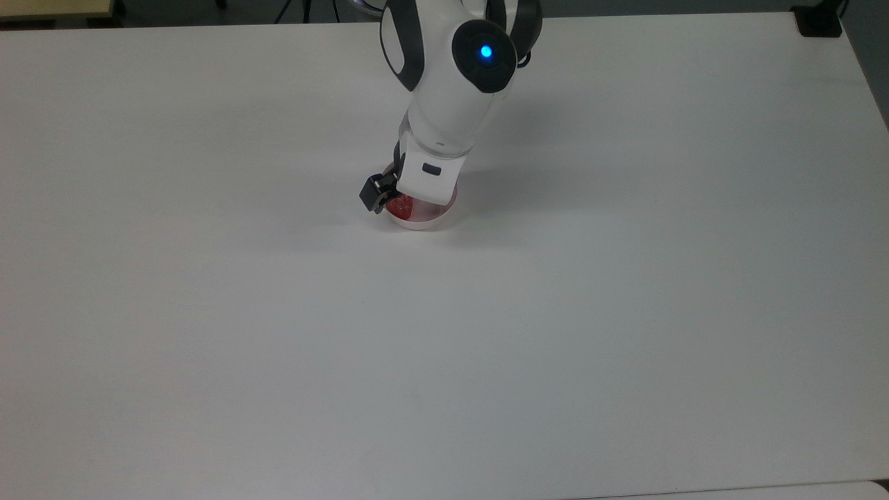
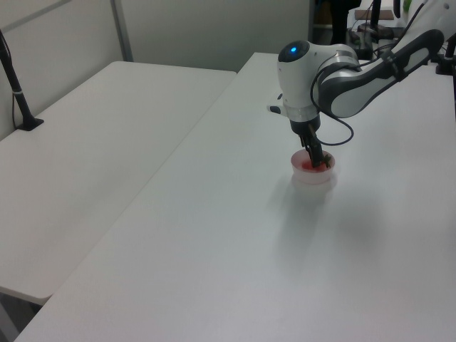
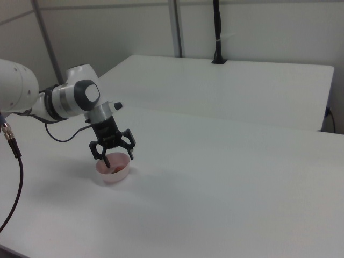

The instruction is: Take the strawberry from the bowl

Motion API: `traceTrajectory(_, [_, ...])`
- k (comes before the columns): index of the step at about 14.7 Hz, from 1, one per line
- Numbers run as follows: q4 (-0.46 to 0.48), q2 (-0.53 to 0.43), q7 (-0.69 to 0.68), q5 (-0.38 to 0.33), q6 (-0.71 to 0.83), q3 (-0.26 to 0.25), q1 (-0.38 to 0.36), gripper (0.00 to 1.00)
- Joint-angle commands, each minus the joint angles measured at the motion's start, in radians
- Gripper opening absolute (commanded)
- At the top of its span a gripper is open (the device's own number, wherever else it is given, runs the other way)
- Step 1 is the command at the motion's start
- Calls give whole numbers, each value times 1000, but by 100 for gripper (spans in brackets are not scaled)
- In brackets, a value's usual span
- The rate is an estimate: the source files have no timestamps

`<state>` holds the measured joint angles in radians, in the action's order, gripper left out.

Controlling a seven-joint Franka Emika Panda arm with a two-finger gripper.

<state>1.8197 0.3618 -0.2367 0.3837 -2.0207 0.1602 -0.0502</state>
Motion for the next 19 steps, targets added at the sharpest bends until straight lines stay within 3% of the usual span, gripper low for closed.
traceTrajectory(1, [13, -57, 69, -35, 80, 42, 4, 90])
traceTrajectory(9, [18, 29, 135, -35, -18, 50, 13, 86])
traceTrajectory(10, [21, 32, 135, -35, -18, 50, 13, 81])
traceTrajectory(11, [21, 38, 134, -35, -18, 50, 13, 70])
traceTrajectory(13, [23, 39, 134, -35, -18, 50, 15, 37])
traceTrajectory(15, [23, 35, 135, -35, -15, 50, 16, 16])
traceTrajectory(19, [18, 17, 134, -37, -6, 50, 26, 13])
